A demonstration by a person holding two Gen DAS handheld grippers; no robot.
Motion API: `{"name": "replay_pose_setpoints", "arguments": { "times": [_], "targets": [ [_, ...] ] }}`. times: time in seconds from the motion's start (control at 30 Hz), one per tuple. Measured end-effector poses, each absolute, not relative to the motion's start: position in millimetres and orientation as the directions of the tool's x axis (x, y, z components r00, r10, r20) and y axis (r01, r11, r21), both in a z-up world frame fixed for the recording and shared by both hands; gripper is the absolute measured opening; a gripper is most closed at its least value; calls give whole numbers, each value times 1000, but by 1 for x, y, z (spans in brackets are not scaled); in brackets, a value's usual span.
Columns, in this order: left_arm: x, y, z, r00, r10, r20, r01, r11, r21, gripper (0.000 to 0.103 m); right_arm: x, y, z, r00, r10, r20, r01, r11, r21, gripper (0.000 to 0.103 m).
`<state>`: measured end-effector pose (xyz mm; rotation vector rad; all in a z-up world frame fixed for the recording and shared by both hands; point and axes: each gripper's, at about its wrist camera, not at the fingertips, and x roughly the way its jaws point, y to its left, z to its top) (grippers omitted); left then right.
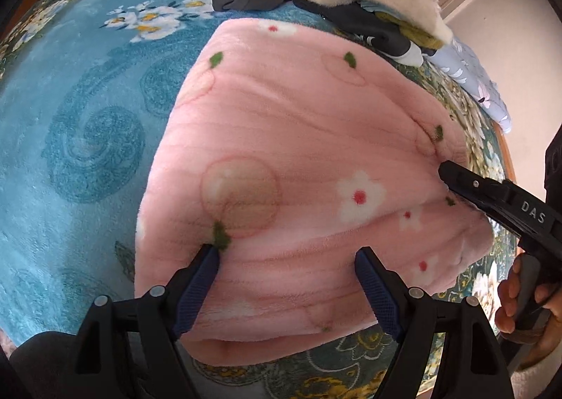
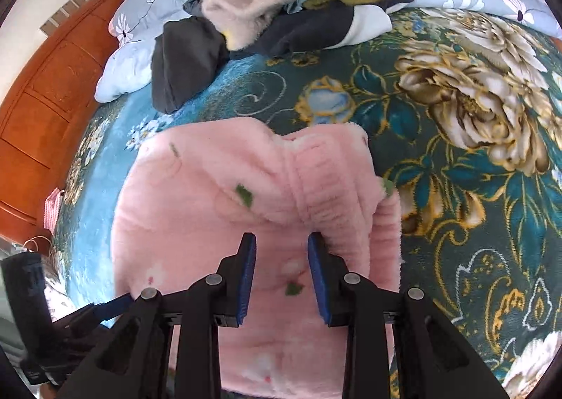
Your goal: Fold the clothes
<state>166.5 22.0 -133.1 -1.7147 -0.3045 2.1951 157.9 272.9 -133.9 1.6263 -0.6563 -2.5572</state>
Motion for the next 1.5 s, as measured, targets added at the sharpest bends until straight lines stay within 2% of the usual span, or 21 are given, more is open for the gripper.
{"name": "replay_pose_setpoints", "arguments": {
  "times": [0.1, 0.17, 0.23, 0.37, 0.47, 0.6, 0.63, 0.7, 0.77, 0.83, 0.87, 0.97, 1.03, 1.13, 1.33, 1.5],
  "targets": [
    [170, 7, -127, -249, 467, -849, -95, -884, -459, 83, 179, 269, -118, -480, -286, -830, -158, -902, 402, 32],
    [172, -1, -124, -264, 506, -821, -74, -860, -505, 83, 196, 264, -110, -502, -296, -813, -134, -902, 411, 38],
    [172, 1, -127, -242, 502, -830, -67, -862, -502, 83, 210, 261, -113, -499, -281, -820, -137, -909, 394, 42],
    [171, 16, -137, -181, 440, -879, -90, -898, -431, 83, 224, 258, -141, -444, -255, -859, -182, -913, 365, 43],
    [173, 21, -134, -184, 417, -890, -116, -908, -401, 83, 222, 255, -139, -447, -245, -861, -188, -915, 358, 43],
    [173, 3, -116, -231, 519, -823, -92, -854, -513, 83, 224, 266, -123, -495, -277, -824, -192, -889, 415, 44],
    [171, -3, -108, -247, 542, -803, -95, -838, -537, 83, 226, 272, -118, -515, -288, -807, -196, -878, 438, 45],
    [162, -11, -95, -286, 518, -806, -110, -853, -510, 83, 231, 283, -109, -554, -300, -776, -207, -853, 478, 55],
    [148, -24, -91, -304, 476, -825, -101, -877, -469, 83, 234, 298, -112, -563, -283, -776, -256, -834, 490, 57],
    [135, -44, -101, -275, 457, -846, -52, -885, -462, 83, 233, 312, -124, -538, -296, -789, -297, -810, 506, 61],
    [128, -51, -113, -240, 449, -861, -14, -888, -460, 83, 232, 317, -133, -527, -317, -789, -307, -795, 524, 67],
    [117, -66, -148, -150, 443, -884, 84, -885, -458, 83, 228, 327, -159, -493, -380, -782, -346, -739, 578, 68],
    [113, -71, -163, -108, 521, -847, 142, -835, -532, 83, 225, 331, -172, -492, -411, -767, -362, -705, 610, 68],
    [103, -68, -170, -113, 565, -817, 130, -807, -576, 86, 217, 332, -185, -508, -452, -733, -370, -654, 659, 80],
    [90, -69, -194, -102, 599, -794, 202, -769, -606, 90, 206, 332, -193, -506, -474, -720, -400, -611, 683, 80],
    [92, -54, -188, -91, 547, -832, 134, -821, -554, 92, 198, 333, -198, -502, -485, -716, -427, -581, 693, 83]
  ]
}}
